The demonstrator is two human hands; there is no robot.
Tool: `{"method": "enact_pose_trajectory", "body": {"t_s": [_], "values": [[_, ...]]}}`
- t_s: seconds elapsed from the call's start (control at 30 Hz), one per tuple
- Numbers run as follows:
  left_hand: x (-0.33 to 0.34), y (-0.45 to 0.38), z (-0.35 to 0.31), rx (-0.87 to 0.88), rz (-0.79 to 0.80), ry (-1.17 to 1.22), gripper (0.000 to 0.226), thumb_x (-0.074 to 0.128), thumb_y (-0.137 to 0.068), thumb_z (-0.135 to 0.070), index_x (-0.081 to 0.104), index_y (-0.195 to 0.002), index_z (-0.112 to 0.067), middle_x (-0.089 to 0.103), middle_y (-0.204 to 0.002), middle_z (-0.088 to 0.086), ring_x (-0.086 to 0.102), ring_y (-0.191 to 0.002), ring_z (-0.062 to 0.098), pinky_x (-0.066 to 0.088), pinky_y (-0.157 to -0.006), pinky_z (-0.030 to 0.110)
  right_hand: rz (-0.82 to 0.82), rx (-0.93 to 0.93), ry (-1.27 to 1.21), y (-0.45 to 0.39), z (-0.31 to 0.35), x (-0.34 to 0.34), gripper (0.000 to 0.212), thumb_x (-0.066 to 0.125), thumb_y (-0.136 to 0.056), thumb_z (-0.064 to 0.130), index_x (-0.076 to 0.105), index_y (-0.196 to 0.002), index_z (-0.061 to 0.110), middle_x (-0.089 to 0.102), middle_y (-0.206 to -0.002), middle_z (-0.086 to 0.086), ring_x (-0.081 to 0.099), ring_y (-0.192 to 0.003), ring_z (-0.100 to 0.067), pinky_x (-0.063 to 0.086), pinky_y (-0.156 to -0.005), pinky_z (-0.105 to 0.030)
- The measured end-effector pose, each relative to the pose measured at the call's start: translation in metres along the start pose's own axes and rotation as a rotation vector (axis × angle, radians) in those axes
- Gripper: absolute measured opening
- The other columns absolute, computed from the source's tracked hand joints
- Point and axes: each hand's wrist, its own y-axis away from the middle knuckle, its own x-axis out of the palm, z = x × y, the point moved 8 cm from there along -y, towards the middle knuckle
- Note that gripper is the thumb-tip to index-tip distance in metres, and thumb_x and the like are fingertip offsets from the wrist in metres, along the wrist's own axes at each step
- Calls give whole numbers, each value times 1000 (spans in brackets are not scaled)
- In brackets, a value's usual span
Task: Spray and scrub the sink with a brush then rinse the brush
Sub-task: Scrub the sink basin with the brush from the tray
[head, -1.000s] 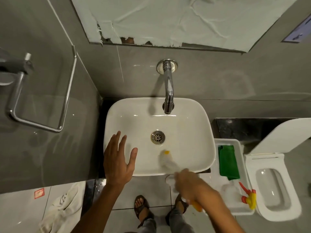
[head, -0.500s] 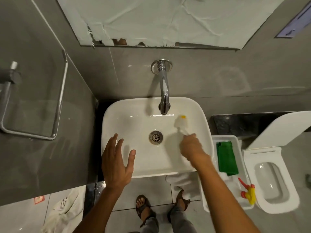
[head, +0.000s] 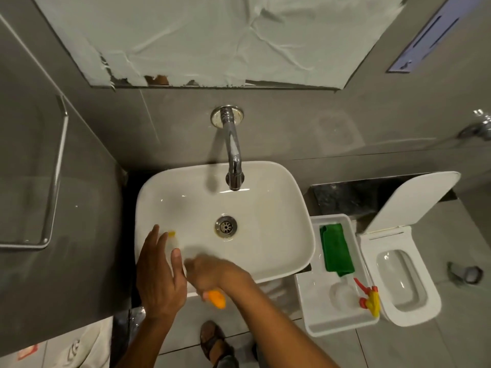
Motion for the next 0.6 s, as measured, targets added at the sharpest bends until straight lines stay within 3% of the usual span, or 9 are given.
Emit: {"method": "enact_pose_trajectory", "body": {"t_s": [0.07,0.17,0.27,0.37,0.5,0.6], "values": [[-2,0,2,-24,-31,10,61,26,-113,-46,54,-151,-6,44,-171,10,47,-155,37,44,-119,55,-180,-1,-63,-22,15,-19,35,38,-107,17,58,-128,-2,63,-99,-18,73,-97,-41,54,-70,-36],[-3,1,2,-7,-53,7,55,32,-113,-37,53,-150,-3,44,-171,12,46,-155,38,43,-122,55,-465,94,-144,-32,0,-54,44,33,-111,18,39,-148,-5,53,-146,-27,55,-134,-44,47,-106,-46],[-5,1,3,7,-61,5,54,33,-113,-37,54,-149,-2,44,-171,12,46,-155,37,42,-123,54,-625,168,-167,-17,-38,-89,48,35,-110,21,34,-151,-3,54,-147,-22,54,-138,-39,44,-111,-42],[-5,3,3,-13,-43,22,60,28,-113,-47,52,-152,-8,41,-173,7,44,-157,33,43,-123,52,-585,338,-35,17,-102,-107,47,35,-107,13,40,-150,-2,51,-144,-21,58,-132,-39,47,-107,-43],[-3,5,6,-31,-44,39,64,25,-113,-56,47,-157,-16,37,-175,3,41,-160,30,42,-125,56,-363,430,210,73,-155,-86,40,30,-110,12,50,-143,2,51,-142,-22,60,-126,-38,51,-101,-40],[-3,6,7,-26,-60,50,63,27,-113,-55,47,-158,-16,37,-175,3,40,-160,30,42,-124,58,-232,326,253,92,-145,-49,41,28,-112,20,53,-139,1,58,-101,-17,62,-93,-30,51,-93,-41]]}}
